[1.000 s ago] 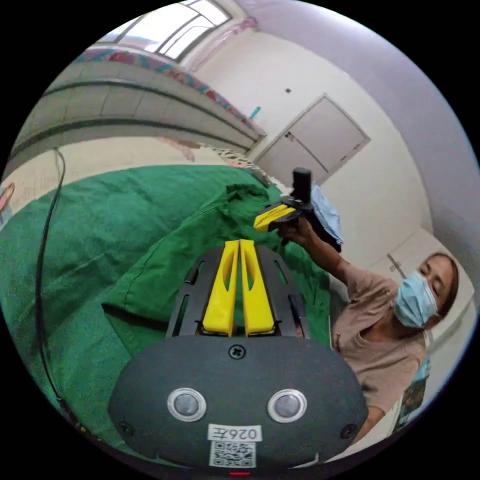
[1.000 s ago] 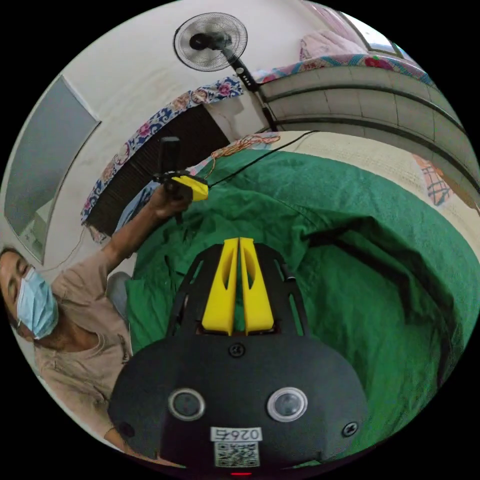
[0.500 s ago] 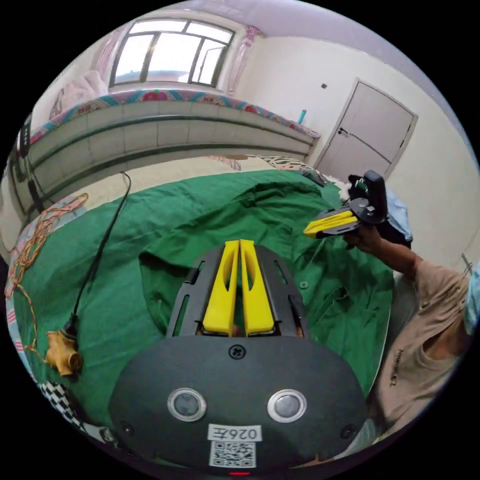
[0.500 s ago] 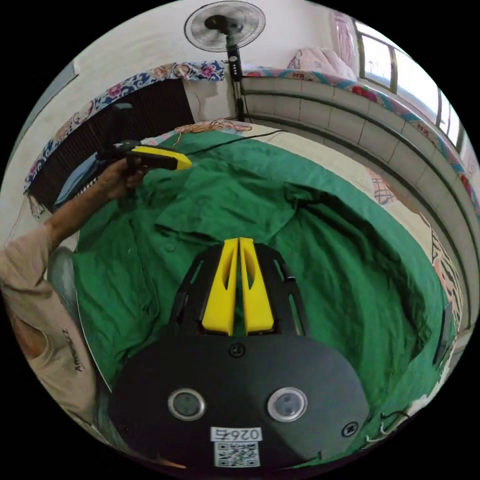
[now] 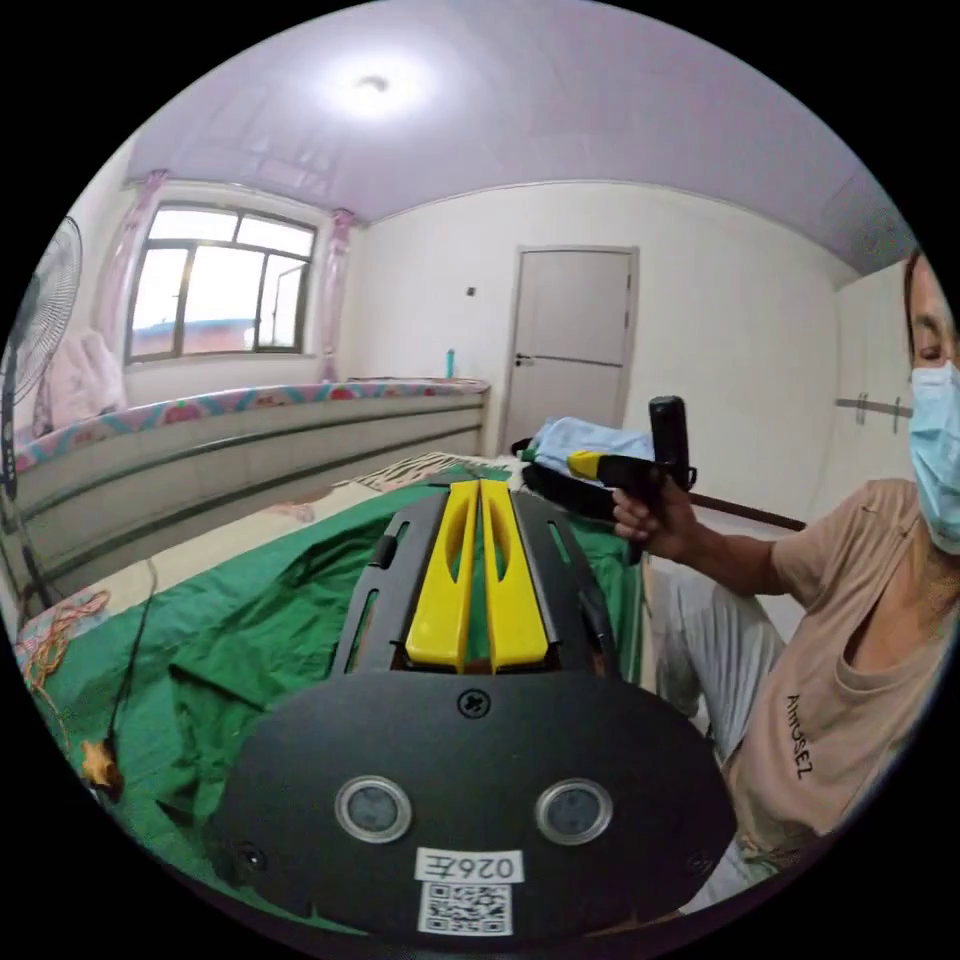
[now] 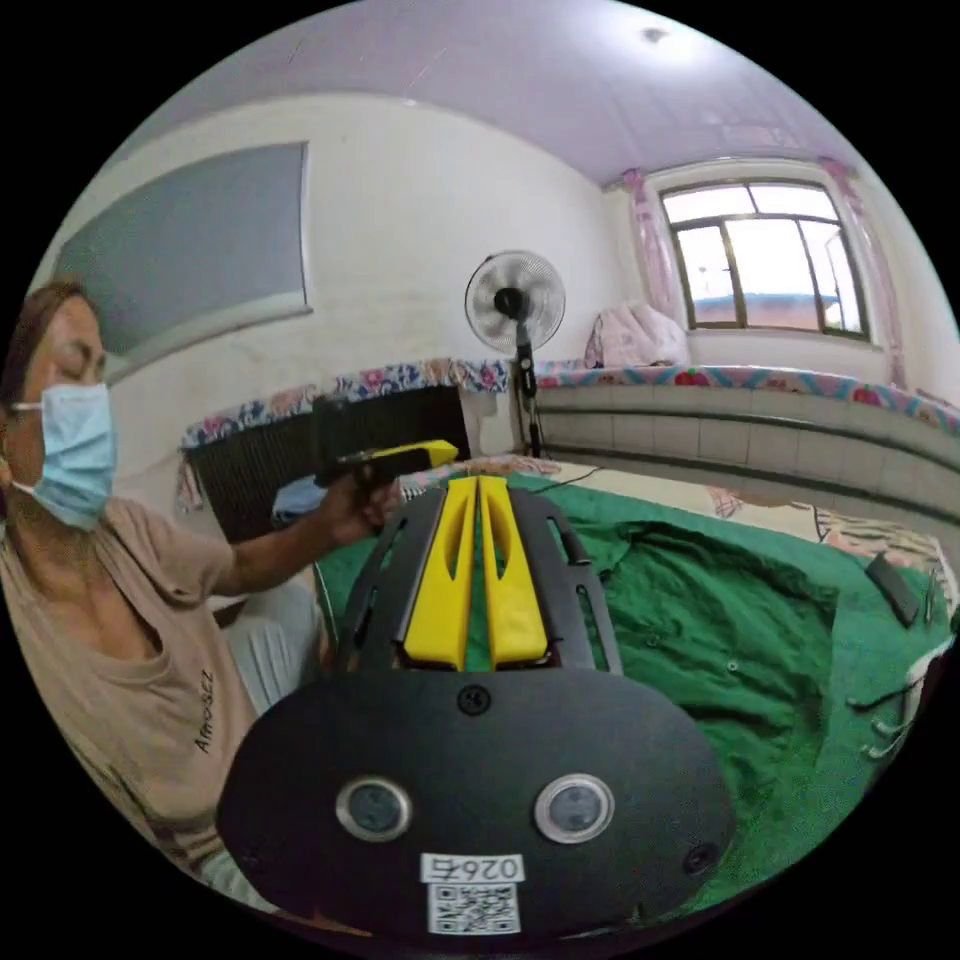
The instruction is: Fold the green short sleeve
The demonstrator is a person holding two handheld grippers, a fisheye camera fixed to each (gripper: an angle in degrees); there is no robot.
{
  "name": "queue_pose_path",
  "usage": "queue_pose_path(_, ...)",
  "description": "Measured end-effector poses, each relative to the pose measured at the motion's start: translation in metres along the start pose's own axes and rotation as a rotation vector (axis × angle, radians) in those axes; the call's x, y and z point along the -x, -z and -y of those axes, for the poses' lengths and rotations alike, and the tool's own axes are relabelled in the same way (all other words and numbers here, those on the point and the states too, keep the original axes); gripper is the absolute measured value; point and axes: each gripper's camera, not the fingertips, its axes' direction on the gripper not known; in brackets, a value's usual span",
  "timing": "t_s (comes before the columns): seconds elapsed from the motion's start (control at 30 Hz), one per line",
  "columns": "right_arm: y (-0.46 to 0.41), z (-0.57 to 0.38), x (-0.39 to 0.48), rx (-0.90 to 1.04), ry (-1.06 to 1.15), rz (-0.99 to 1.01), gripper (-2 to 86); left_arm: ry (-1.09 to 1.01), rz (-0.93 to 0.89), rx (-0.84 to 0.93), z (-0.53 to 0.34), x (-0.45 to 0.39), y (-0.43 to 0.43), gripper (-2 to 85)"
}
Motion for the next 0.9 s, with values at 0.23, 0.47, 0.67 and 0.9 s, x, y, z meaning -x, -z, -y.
queue_pose_path(0.23,0.145,-0.055,-0.032,0.059,-0.095,-0.503,-0.4,0.156,-0.212,0.137,0.02,-0.058,-0.126,-0.9)
queue_pose_path(0.47,0.221,-0.122,-0.166,0.275,-0.606,-0.501,5.2,0.295,-0.148,0.359,0.049,-0.066,-0.307,-0.7)
queue_pose_path(0.67,0.214,-0.142,-0.202,0.419,-0.66,-0.508,6.6,0.343,0.007,0.638,0.06,-0.059,-0.45,5.1)
queue_pose_path(0.9,0.176,-0.166,-0.234,0.593,-0.705,-0.548,15.7,0.374,-0.01,0.849,0.066,-0.081,-0.558,16.8)
